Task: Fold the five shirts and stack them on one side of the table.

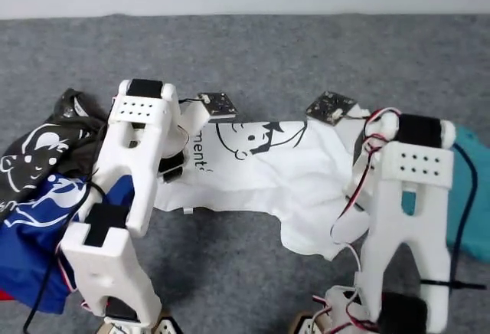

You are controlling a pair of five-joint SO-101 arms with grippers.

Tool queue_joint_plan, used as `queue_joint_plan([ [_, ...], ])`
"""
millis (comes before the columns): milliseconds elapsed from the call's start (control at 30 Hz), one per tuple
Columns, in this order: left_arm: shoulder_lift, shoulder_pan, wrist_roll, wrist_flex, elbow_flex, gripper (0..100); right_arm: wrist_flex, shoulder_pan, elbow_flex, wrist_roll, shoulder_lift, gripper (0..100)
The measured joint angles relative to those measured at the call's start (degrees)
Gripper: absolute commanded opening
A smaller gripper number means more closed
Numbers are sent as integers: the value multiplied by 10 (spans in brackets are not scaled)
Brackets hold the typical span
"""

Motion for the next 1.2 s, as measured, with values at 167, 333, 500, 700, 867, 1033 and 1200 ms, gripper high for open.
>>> queue_joint_plan([
  [167,-33,0,0,0,25,72,0,0,35,0,-34,10],
  [333,-67,0,-18,0,70,73,0,0,69,0,-62,74],
  [500,-91,0,-20,0,94,73,0,28,84,0,-105,221],
  [700,-106,0,-20,0,98,73,0,92,84,0,-156,221],
  [867,-124,0,-20,0,94,73,-4,95,84,0,-160,219],
  [1033,-134,0,-15,0,55,73,-89,91,91,-25,-160,194],
  [1200,-134,0,-4,0,-4,73,-200,57,135,-85,-157,63],
])
